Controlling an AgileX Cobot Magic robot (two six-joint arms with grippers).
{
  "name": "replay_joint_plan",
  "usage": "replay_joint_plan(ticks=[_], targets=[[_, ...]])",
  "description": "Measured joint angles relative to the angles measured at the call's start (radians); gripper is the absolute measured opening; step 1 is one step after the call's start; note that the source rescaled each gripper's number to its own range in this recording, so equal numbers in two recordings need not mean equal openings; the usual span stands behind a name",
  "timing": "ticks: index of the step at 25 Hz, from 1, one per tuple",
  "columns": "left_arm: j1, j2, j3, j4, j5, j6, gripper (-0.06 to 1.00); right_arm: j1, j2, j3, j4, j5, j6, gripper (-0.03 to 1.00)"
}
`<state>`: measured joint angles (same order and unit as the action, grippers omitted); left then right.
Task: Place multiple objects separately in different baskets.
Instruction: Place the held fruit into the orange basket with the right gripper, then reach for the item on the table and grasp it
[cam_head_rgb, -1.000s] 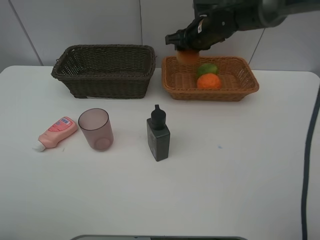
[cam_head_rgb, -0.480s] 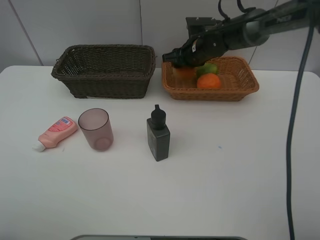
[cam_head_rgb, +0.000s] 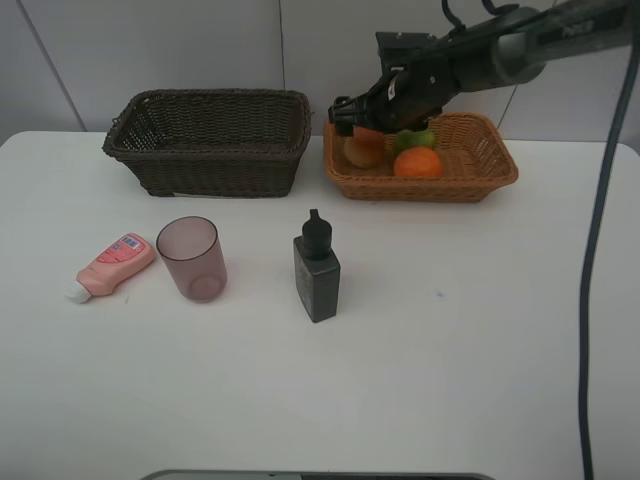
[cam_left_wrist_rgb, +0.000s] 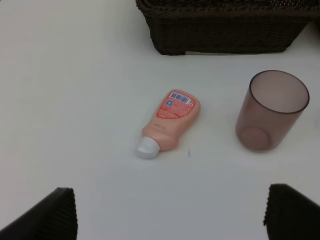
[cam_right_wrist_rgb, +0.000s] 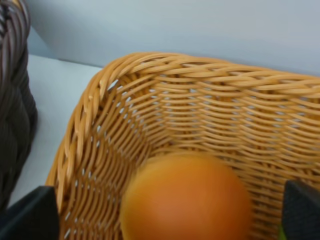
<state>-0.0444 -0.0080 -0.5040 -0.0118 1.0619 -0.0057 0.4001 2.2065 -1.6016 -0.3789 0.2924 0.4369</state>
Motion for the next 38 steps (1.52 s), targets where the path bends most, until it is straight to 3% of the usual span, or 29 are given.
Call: replay_joint_plan(ticks=[7, 15, 23, 30, 38], targets=[[0.0, 0.0, 0.0, 0.0, 0.0, 0.0, 0.97, 0.034, -0.11, 0.0, 0.021, 0.223, -0.007, 1.0], [0.0, 0.0, 0.0, 0.0, 0.0, 0.0, 0.97, 0.104, -0.208, 0.0, 0.159, 0.553, -0.164, 1.0], [0.0, 0.0, 0.0, 0.0, 0.0, 0.0, 0.97, 0.201, -0.286, 0.0, 0.212, 0.833, -0.185, 1.0], [0.0, 0.0, 0.0, 0.0, 0.0, 0.0, 0.97, 0.294, -0.333, 0.0, 0.263, 0.914, -0.164, 1.0], [0.0, 0.0, 0.0, 0.0, 0.0, 0.0, 0.97, 0.391, -0.336, 0.0, 0.303, 0.926, -0.096, 1.0]])
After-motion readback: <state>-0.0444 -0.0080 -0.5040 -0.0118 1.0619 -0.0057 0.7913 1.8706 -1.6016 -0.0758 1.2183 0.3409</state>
